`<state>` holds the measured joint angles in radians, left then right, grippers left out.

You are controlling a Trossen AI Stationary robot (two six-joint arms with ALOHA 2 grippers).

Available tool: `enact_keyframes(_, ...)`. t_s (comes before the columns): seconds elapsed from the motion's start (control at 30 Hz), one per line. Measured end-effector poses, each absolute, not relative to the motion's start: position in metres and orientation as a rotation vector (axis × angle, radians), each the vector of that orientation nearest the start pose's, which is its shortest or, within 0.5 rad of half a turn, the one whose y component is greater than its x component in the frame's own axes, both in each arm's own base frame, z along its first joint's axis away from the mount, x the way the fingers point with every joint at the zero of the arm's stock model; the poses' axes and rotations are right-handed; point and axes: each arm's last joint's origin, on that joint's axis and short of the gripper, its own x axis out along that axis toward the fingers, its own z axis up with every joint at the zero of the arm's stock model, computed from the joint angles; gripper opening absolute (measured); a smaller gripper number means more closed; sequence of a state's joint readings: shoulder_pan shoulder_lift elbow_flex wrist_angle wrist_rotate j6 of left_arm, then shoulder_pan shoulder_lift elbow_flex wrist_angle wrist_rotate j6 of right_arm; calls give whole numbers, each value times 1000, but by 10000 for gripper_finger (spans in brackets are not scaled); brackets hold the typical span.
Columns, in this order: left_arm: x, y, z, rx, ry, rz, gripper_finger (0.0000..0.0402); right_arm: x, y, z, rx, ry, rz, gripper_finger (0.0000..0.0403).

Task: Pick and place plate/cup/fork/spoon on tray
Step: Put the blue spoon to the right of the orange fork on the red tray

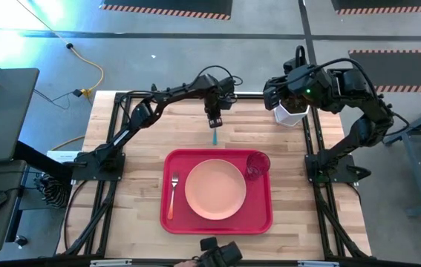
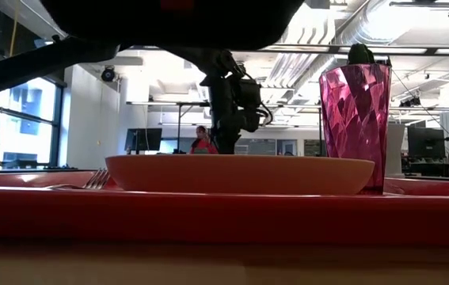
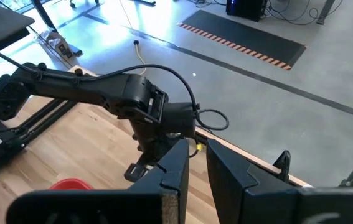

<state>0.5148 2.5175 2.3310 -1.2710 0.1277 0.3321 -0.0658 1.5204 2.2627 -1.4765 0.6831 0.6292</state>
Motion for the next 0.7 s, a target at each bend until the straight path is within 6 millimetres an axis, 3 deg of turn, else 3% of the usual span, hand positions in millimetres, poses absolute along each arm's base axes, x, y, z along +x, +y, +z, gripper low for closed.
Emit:
enact_keyframes(0.37,437,242,170,-157,1406,56,0,218,-33,514,367,464,-909,48)
enact_keyframes(0.7,429,256,171,-87,1334,-148,0,224,-33,511,362,481,-909,48)
